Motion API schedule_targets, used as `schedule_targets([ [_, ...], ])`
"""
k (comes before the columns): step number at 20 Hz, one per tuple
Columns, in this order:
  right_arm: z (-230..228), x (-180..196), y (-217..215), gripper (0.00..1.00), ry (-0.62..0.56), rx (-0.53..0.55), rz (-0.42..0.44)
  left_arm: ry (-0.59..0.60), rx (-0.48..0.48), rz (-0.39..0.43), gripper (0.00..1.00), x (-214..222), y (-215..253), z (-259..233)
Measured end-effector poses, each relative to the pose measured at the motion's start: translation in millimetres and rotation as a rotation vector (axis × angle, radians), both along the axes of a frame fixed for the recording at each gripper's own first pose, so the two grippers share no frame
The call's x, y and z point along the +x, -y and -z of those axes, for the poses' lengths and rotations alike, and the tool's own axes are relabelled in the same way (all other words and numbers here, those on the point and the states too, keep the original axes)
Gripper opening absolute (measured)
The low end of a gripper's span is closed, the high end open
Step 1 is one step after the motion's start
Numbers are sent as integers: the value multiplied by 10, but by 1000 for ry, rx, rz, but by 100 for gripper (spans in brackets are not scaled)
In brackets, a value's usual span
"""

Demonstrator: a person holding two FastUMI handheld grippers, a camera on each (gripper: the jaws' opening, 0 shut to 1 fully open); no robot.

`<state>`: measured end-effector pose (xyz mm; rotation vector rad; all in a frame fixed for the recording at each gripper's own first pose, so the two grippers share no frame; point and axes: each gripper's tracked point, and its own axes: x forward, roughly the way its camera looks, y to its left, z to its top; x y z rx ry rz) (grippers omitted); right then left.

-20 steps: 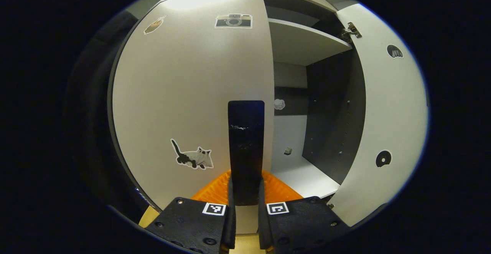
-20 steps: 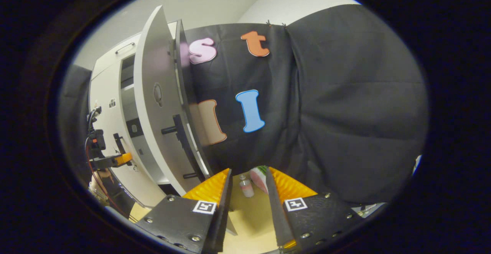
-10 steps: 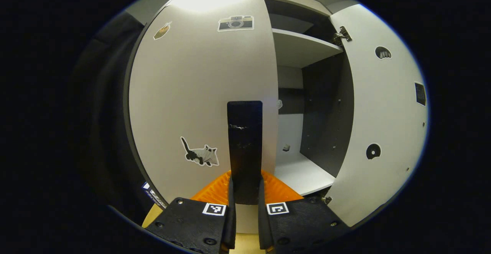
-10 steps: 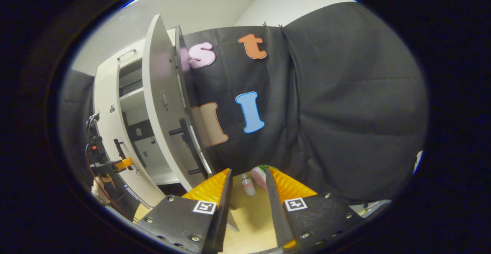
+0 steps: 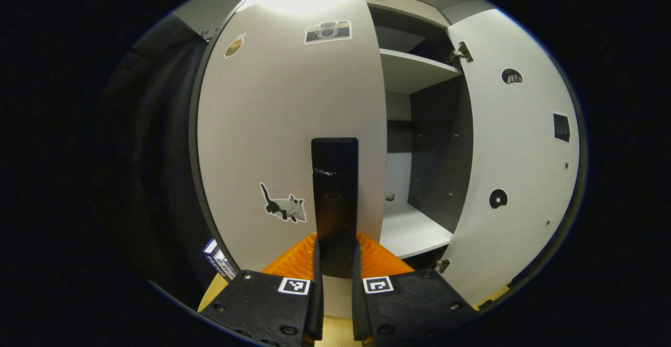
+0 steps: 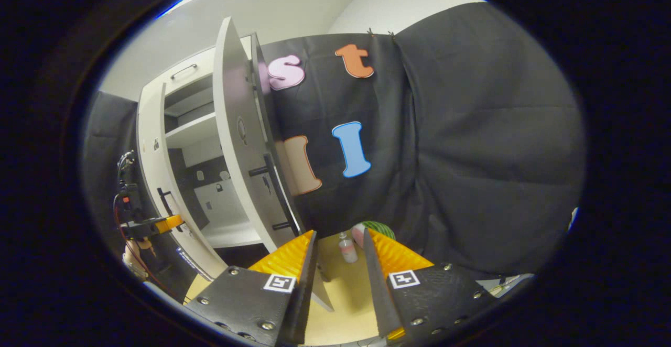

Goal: Open the right door of the double-door shoe cabinet with the right hand, and open the left door with the left hand.

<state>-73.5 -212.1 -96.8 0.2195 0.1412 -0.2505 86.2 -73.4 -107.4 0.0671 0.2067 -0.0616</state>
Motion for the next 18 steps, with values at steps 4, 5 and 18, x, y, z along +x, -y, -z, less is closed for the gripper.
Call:
schedule_targets([
  [4,3,14,-27,50,-3,0,-9,3,-7,5,23,-28,-31,0],
  [5,0,10,-28,50,-4,-2,-10,2,-8,7,24,-35,-37,-3],
  [18,156,105,-115,41,-32,0,-50,-5,-43,17,23,-90,-131,-7],
])
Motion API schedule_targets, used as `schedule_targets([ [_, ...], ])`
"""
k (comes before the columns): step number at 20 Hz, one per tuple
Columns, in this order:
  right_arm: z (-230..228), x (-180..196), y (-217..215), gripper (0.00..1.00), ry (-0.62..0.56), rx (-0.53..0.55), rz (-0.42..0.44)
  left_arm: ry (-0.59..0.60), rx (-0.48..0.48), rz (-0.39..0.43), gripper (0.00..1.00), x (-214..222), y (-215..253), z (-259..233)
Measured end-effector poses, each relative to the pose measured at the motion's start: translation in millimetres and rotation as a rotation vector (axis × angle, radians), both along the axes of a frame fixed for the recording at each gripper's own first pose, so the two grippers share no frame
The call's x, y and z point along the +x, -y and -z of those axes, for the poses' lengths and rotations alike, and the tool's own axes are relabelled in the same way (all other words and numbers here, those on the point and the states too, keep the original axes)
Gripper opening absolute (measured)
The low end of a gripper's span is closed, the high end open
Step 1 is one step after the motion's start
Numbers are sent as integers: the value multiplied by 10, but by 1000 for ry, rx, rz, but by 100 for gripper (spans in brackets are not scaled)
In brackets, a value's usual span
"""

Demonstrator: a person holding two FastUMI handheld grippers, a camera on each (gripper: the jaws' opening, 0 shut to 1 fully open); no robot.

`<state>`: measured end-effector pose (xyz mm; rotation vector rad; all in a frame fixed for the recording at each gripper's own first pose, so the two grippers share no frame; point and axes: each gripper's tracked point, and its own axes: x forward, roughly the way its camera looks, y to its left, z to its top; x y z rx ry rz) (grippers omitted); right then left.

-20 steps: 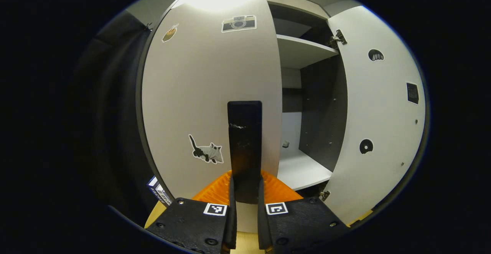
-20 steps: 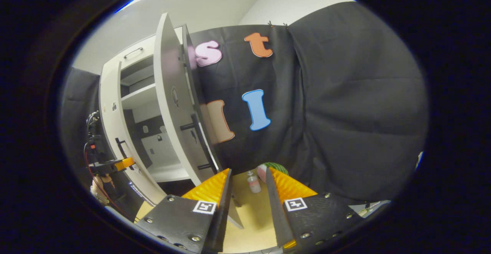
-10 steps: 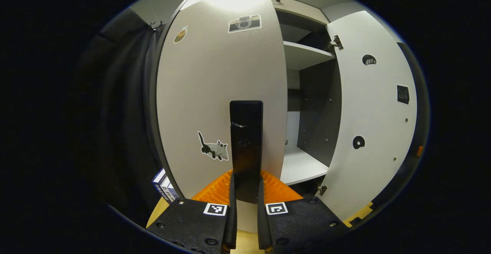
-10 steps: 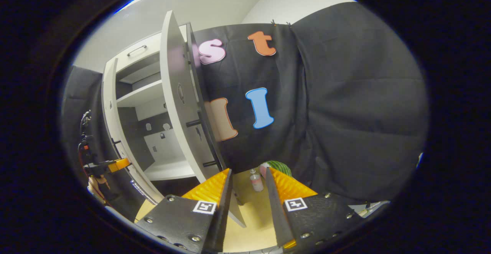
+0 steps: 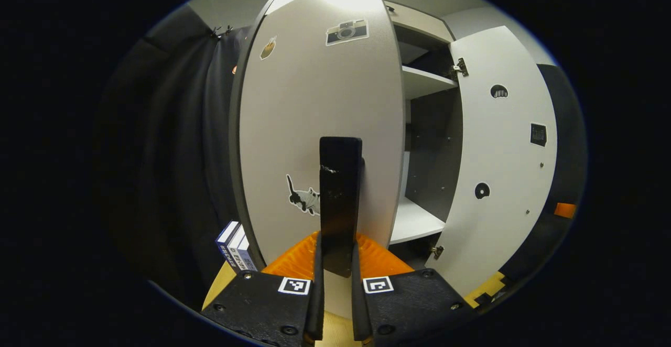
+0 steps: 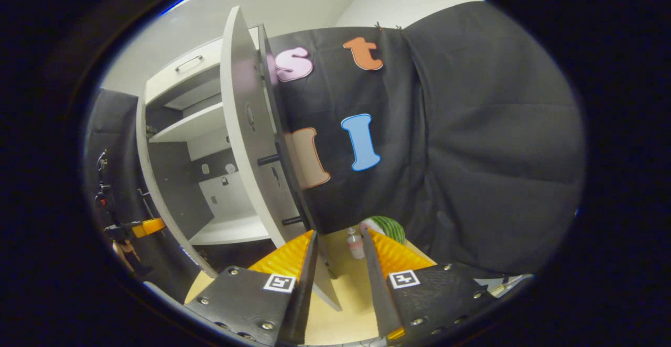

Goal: Open the right door of the double-door shoe cabinet with the right hand, and open the left door with the left hand.

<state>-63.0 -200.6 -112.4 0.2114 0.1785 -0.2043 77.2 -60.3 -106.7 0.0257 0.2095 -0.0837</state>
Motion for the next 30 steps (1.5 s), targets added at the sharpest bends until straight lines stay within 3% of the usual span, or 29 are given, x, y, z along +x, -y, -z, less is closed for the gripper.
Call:
schedule_targets([
  [3,23,70,16,41,-8,-4,1,-2,-22,-3,22,15,-8,-3],
  [4,24,116,9,50,-9,-1,0,-2,-33,-6,22,8,-13,-1],
  [5,14,142,13,41,-9,2,0,-5,-41,-11,23,8,-18,-3],
  [8,13,189,12,41,-8,4,-3,-2,-43,-28,22,-7,-39,-12],
  [10,24,218,-6,59,-11,3,-8,5,-16,-44,22,-25,-84,-20],
  [13,41,281,-61,59,-16,6,-21,22,40,-59,19,-19,-202,-45],
  [18,92,352,-163,59,-26,9,-44,19,-9,-60,18,-86,-262,-38],
  [22,98,394,-156,41,-27,16,-42,13,-1,-77,18,-131,-340,-40],
  [25,110,391,-109,41,-30,18,-34,10,-15,-97,14,-168,-444,-53],
  [30,117,460,-154,59,-30,30,-38,18,23,-163,7,-242,-689,-74],
])
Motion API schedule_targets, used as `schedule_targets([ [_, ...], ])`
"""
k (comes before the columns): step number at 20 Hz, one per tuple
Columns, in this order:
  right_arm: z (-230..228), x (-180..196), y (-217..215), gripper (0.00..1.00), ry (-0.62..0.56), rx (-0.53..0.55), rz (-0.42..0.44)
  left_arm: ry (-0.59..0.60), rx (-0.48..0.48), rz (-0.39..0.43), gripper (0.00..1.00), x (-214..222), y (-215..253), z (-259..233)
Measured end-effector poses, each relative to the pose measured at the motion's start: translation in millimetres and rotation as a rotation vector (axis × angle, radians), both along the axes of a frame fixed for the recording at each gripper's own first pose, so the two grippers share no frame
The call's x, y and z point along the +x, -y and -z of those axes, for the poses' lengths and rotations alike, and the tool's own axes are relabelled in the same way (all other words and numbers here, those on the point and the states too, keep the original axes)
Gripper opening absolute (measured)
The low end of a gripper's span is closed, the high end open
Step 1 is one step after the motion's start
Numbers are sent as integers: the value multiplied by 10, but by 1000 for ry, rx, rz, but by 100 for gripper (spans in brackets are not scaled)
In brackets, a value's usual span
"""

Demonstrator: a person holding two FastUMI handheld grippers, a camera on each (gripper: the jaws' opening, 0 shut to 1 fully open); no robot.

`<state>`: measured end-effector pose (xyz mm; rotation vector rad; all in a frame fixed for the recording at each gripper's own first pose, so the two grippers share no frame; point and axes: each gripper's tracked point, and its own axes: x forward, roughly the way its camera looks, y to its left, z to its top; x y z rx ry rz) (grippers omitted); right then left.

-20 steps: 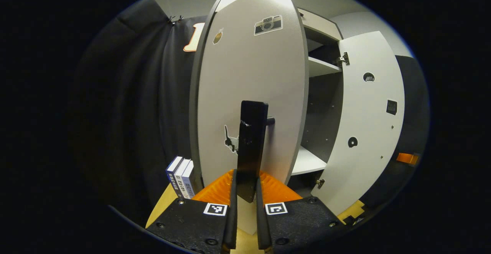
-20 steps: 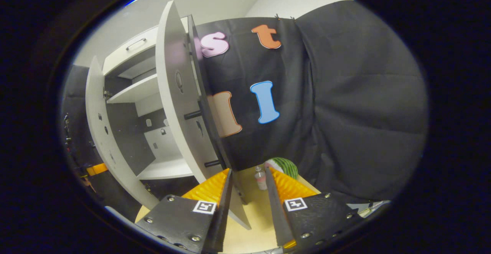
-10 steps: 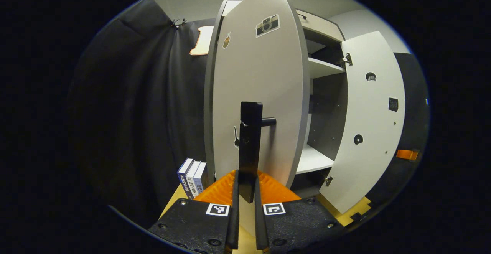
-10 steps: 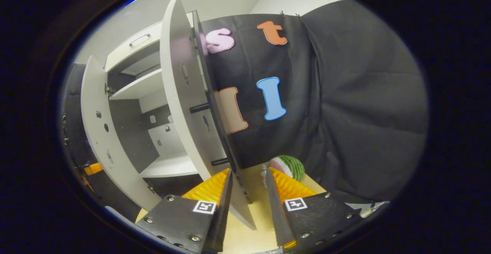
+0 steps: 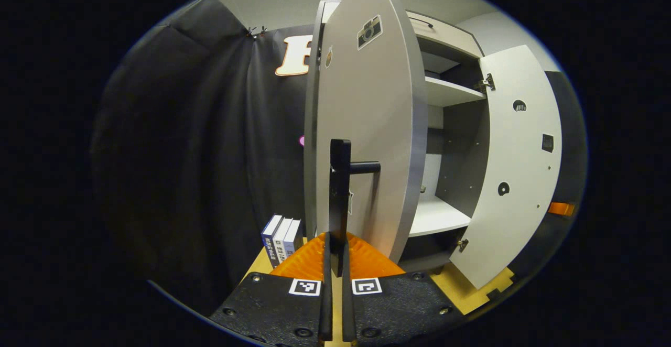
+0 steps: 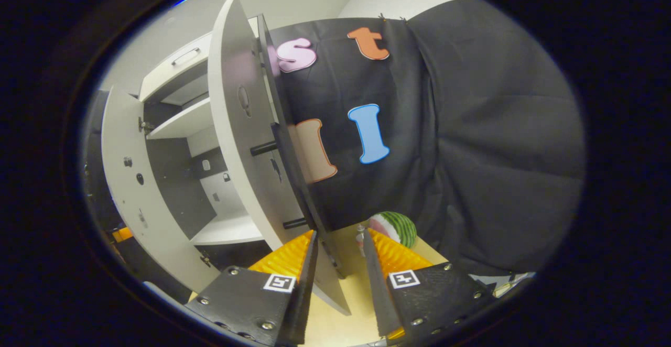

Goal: Open the right door of the double-door shoe cabinet with the right hand, and open the left door with the left hand.

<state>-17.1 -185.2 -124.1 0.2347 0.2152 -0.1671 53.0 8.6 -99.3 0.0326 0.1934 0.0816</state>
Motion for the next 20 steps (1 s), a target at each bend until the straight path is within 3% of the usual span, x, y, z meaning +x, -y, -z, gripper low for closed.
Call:
schedule_targets([
  [9,34,102,-160,46,-13,-19,-24,11,11,-85,1,-29,-435,-20],
  [12,29,103,-160,41,-13,-14,-18,16,2,-71,1,-24,-477,-23],
  [20,16,101,-149,41,-16,-10,-21,46,-35,-10,1,-14,-648,-28],
])
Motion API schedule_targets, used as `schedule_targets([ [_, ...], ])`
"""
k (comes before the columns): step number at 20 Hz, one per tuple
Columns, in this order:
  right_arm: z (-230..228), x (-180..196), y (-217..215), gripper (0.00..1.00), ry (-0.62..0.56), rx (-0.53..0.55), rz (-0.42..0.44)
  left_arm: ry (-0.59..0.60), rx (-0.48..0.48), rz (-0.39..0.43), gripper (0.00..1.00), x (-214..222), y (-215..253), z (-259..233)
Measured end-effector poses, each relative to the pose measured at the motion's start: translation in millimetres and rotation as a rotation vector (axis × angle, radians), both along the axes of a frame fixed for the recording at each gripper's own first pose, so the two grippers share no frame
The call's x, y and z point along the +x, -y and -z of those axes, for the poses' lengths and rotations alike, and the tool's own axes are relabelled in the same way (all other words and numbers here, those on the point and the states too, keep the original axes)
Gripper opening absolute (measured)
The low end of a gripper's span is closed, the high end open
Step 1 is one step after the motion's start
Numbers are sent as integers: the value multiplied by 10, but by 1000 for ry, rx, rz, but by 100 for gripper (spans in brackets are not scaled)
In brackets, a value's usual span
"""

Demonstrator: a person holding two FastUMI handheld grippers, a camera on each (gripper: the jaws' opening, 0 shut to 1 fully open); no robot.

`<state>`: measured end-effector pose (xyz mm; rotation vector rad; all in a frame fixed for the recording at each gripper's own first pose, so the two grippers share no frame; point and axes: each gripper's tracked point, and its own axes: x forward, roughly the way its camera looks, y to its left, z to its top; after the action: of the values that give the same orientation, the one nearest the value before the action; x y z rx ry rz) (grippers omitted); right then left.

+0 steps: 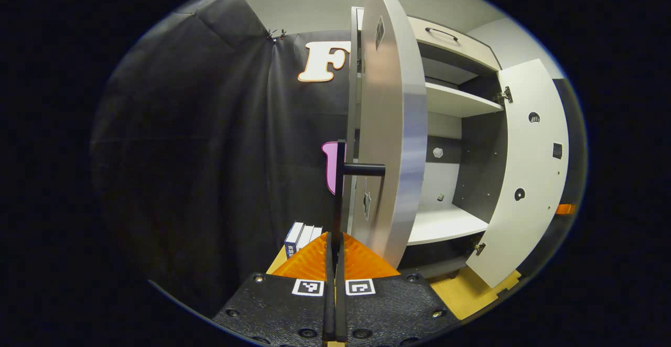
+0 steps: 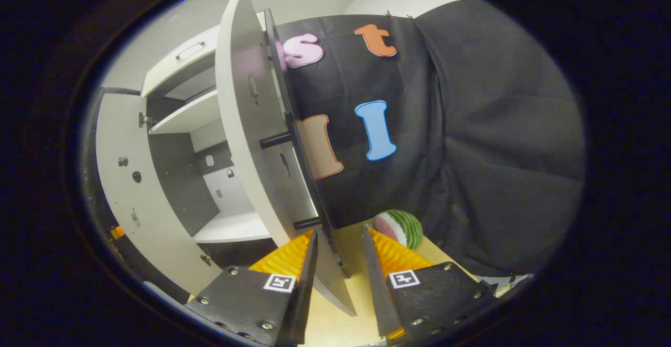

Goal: Open the right door of the double-door shoe cabinet with the right hand, and open the left door with the left hand.

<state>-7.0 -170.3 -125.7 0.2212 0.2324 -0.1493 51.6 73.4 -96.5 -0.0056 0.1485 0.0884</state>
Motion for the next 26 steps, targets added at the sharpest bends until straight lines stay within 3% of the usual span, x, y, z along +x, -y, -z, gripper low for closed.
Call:
schedule_targets([
  [1,1,8,-13,59,0,-1,-2,-1,-2,6,2,2,1,3],
  [2,-5,10,-10,50,0,-2,-5,6,-6,10,3,-4,-16,-2],
  [3,1,16,-13,59,0,-2,-7,14,-10,7,6,7,-28,-11],
  [4,-1,16,-15,41,-1,-1,-10,16,-12,3,8,-7,-50,-1],
  [6,3,19,-16,41,-3,1,-16,16,-13,-13,19,-20,-115,4],
  [11,47,8,-12,41,-9,3,-20,31,-30,-41,73,-85,-262,-12],
  [13,53,11,18,41,-12,-4,-15,40,-49,-59,86,-136,-301,-10],
  [14,54,5,57,41,-13,-12,-6,42,-68,-64,84,-164,-302,-14],
  [15,55,14,39,49,-11,-10,-11,40,-90,-64,92,-198,-288,0],
  [17,43,38,78,65,-7,-17,-3,28,-108,-77,93,-276,-318,49],
  [18,29,29,83,67,-1,-16,-3,28,-104,-85,91,-324,-332,58],
  [19,13,34,92,67,7,-18,4,32,-90,-99,98,-368,-354,38],
  [20,-14,28,118,76,16,-26,16,36,-70,-118,98,-399,-406,18],
  [21,-41,0,150,76,27,-40,36,36,-51,-144,92,-453,-457,-18],
  [22,-72,-19,213,77,41,-65,62,39,-42,-158,93,-530,-476,-61],
  [23,-137,-61,226,100,54,-85,73,42,-42,-165,94,-592,-471,-118],
  [24,-173,-93,229,97,63,-99,84,43,-44,-170,88,-662,-448,-160],
  [26,-248,-190,209,97,70,-122,96,39,-45,-172,94,-766,-349,-250],
])
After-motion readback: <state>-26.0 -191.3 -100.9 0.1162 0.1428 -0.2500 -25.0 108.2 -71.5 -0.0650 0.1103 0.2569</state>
